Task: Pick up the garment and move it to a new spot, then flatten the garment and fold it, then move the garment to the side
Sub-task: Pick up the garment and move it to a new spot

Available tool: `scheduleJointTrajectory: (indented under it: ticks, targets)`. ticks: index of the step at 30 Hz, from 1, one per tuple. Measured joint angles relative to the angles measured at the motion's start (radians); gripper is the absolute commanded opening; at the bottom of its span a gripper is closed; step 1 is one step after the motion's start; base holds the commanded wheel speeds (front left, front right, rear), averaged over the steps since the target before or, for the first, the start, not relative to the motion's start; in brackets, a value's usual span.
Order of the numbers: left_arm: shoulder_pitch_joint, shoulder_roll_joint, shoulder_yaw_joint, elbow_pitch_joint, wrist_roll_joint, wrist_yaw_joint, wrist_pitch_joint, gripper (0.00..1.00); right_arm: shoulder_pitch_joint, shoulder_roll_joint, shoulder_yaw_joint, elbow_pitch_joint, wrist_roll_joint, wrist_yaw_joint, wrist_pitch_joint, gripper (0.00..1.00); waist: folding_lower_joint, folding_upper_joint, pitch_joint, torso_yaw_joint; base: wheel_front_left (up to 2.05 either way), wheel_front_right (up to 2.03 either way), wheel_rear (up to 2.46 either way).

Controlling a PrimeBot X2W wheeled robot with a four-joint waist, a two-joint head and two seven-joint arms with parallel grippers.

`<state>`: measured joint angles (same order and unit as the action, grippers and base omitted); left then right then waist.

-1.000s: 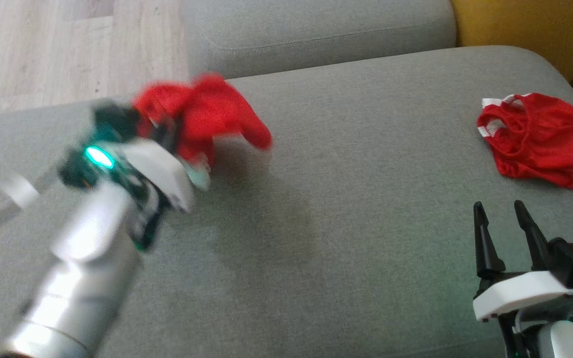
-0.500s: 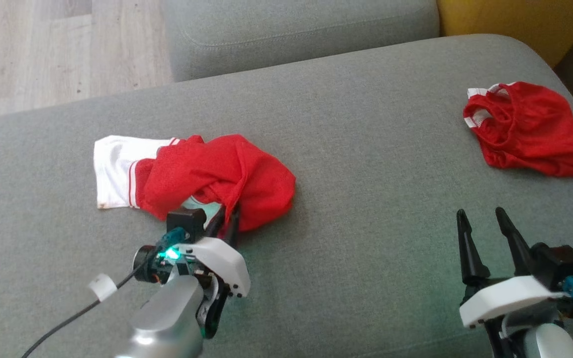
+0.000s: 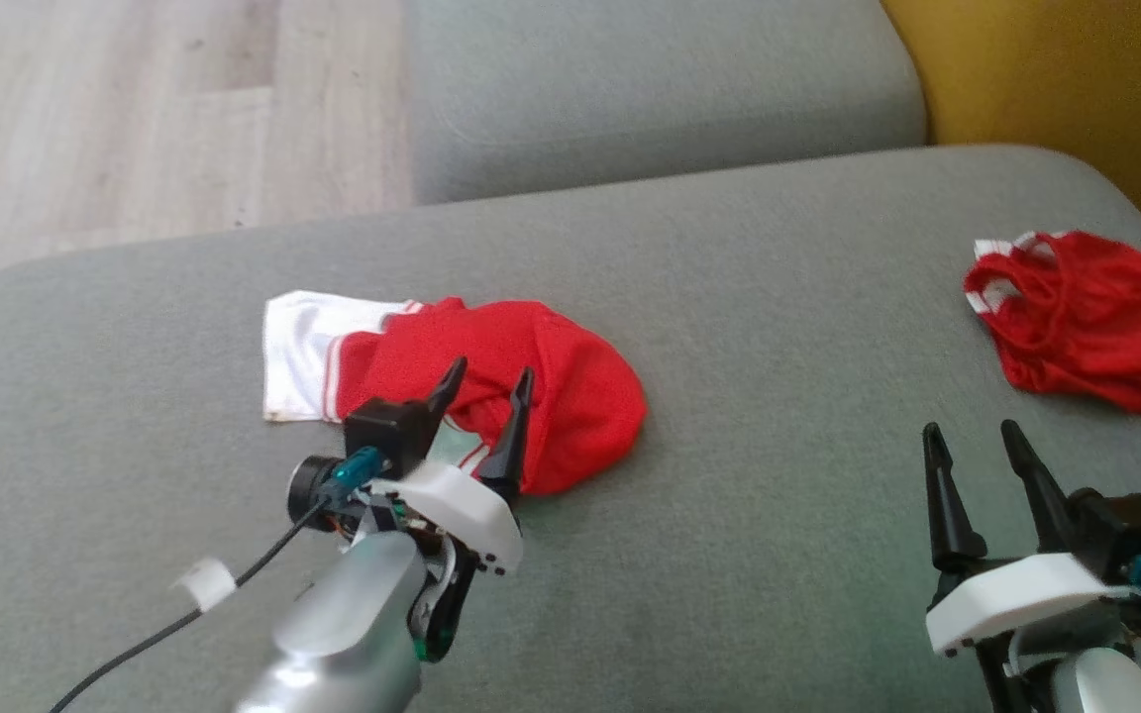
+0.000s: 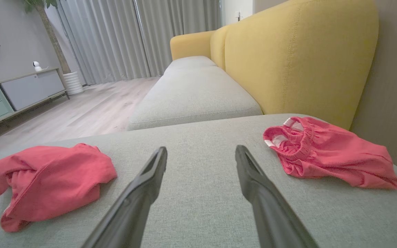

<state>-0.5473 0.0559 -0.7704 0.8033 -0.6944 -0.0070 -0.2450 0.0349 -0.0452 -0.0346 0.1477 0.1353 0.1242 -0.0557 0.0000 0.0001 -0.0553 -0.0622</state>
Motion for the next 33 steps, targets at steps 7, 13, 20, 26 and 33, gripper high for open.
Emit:
scheduleJointTrajectory:
  ticks: [7,13,20,26,33]
  targets:
    - [0.136,0.075,0.064,-0.141,-0.010,0.050,-0.004,1.00,0.003,0.000,0.004,0.000,-0.005,0.000,0.000,1.00,0.0000,0.0000,-0.041,0.060,0.00,0.00,0.00]
    - [0.318,0.149,0.137,-0.298,-0.010,0.109,-0.004,1.00,0.053,0.001,0.017,0.014,0.002,0.000,-0.010,1.00,-0.0001,0.0000,-0.063,0.113,0.00,0.00,0.00]
    - [0.481,0.205,0.204,-0.469,0.002,0.176,-0.004,1.00,0.095,0.001,0.019,0.031,0.021,0.000,-0.042,1.00,-0.0001,0.0000,-0.079,0.159,0.00,0.00,0.00]
    - [0.589,0.220,0.233,-0.560,0.020,0.219,-0.004,1.00,0.130,0.002,0.034,0.038,0.045,0.000,-0.051,1.00,-0.0001,0.0000,-0.087,0.166,0.00,0.00,0.00]
    - [0.615,0.232,0.234,-0.626,0.047,0.245,-0.004,1.00,0.140,0.002,0.050,0.067,0.049,0.000,-0.059,1.00,0.0000,0.0000,-0.092,0.157,0.00,0.00,0.00]
